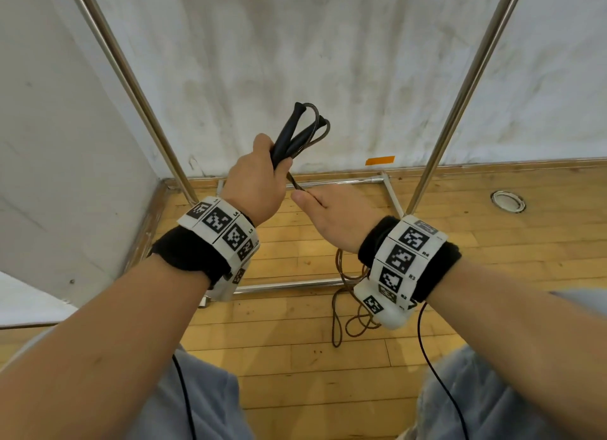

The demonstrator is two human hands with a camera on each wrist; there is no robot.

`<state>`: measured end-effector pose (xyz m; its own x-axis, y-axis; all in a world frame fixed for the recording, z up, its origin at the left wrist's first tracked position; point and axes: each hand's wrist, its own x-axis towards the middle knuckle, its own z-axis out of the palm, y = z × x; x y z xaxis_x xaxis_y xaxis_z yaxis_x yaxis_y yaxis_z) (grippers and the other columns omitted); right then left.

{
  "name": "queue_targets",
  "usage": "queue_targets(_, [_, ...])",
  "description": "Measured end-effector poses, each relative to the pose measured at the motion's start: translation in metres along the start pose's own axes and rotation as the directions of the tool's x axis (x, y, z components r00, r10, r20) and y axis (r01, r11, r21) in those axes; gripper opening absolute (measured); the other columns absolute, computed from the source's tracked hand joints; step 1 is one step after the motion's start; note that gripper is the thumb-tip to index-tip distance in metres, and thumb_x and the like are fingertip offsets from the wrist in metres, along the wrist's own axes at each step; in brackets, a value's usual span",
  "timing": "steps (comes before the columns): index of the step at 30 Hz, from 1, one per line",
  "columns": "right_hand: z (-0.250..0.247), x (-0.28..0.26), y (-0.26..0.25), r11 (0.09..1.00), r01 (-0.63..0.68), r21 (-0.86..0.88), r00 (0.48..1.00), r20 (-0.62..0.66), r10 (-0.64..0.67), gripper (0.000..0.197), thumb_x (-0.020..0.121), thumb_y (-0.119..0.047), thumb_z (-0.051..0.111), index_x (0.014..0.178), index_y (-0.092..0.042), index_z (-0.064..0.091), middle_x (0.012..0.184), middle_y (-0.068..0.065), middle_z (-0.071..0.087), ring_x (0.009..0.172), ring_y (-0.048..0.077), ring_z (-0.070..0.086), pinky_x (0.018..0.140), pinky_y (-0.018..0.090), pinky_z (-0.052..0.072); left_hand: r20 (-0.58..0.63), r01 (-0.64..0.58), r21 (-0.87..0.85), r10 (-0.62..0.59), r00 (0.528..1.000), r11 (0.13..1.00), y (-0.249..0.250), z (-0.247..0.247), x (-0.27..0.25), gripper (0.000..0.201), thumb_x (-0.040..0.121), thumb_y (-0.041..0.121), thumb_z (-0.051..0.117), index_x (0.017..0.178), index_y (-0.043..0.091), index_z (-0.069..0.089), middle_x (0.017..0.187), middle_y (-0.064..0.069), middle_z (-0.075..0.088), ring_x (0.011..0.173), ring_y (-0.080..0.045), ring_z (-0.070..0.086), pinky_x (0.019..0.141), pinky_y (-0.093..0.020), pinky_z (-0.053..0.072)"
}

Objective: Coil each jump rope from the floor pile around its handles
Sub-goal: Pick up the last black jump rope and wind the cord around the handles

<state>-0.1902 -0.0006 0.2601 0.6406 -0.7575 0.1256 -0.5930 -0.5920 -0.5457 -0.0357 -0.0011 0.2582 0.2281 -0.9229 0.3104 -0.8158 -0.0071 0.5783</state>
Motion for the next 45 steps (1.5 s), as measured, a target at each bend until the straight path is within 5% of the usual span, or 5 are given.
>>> queue_targets(17, [-0.016, -0.001, 0.007, 0.996, -0.052, 0.072, 0.996, -0.062, 0.057, 0.047, 0.098, -0.039, 0.039, 0.054, -0.022, 0.035, 0.049, -0.008, 0.032, 0.043, 0.006, 0.030, 0.048, 0.021, 0.024, -0.109, -0.033, -0.027, 0.030, 0.994, 0.999, -0.012, 0.006, 0.003, 0.016, 0.091, 0.028, 0.059, 0.100, 0.016, 0.067, 0.069, 0.002, 0.058, 0.064, -0.017, 0.053, 0.055, -0.026, 0.038])
queue_targets(22, [-0.021, 0.003, 0.008, 0.996, -0.081, 0.037, 0.982, -0.168, 0.087, 0.038, 0.095, -0.039, 0.047, 0.060, -0.024, 0.043, 0.056, -0.008, 0.043, 0.050, 0.006, 0.040, 0.050, 0.018, 0.027, -0.167, 0.077, 0.033, -0.070, 0.983, 0.996, -0.017, 0.005, 0.007, 0.028, 0.091, 0.036, 0.060, 0.108, 0.014, 0.055, 0.078, 0.006, 0.053, 0.069, -0.017, 0.052, 0.061, -0.029, 0.040])
queue_targets(30, [-0.019, -0.002, 0.001, 0.987, 0.079, -0.143, 0.981, -0.167, -0.102, 0.028, 0.097, -0.032, 0.045, 0.074, -0.018, 0.053, 0.058, -0.012, 0.044, 0.051, 0.004, 0.041, 0.049, 0.016, 0.026, 0.037, 0.040, 0.180, -0.048, 0.998, 0.983, -0.016, 0.012, 0.003, 0.030, 0.098, 0.042, 0.044, 0.099, 0.012, 0.052, 0.077, -0.007, 0.059, 0.066, -0.027, 0.057, 0.060, -0.037, 0.048])
queue_targets(39, [-0.034, 0.001, 0.028, 1.000, -0.031, 0.005, 0.975, -0.218, 0.032, 0.025, 0.097, -0.034, 0.044, 0.084, -0.019, 0.060, 0.063, -0.011, 0.050, 0.055, 0.006, 0.045, 0.051, 0.019, 0.029, 0.425, -0.124, 0.142, 0.053, 0.904, 0.982, -0.007, 0.029, -0.015, 0.015, 0.087, 0.046, 0.044, 0.082, 0.032, 0.041, 0.074, 0.005, 0.056, 0.064, -0.015, 0.054, 0.051, -0.029, 0.035])
queue_targets(45, [-0.032, -0.002, 0.018, 0.996, 0.066, 0.055, 0.983, -0.175, -0.056, 0.026, 0.096, -0.034, 0.047, 0.085, -0.017, 0.064, 0.069, -0.010, 0.056, 0.061, 0.004, 0.050, 0.054, 0.009, 0.036, 0.374, -0.237, 0.226, 0.140, 0.917, 0.945, 0.001, 0.041, -0.024, 0.034, 0.085, 0.053, 0.053, 0.097, 0.021, 0.054, 0.072, 0.008, 0.056, 0.065, -0.014, 0.056, 0.058, -0.031, 0.047])
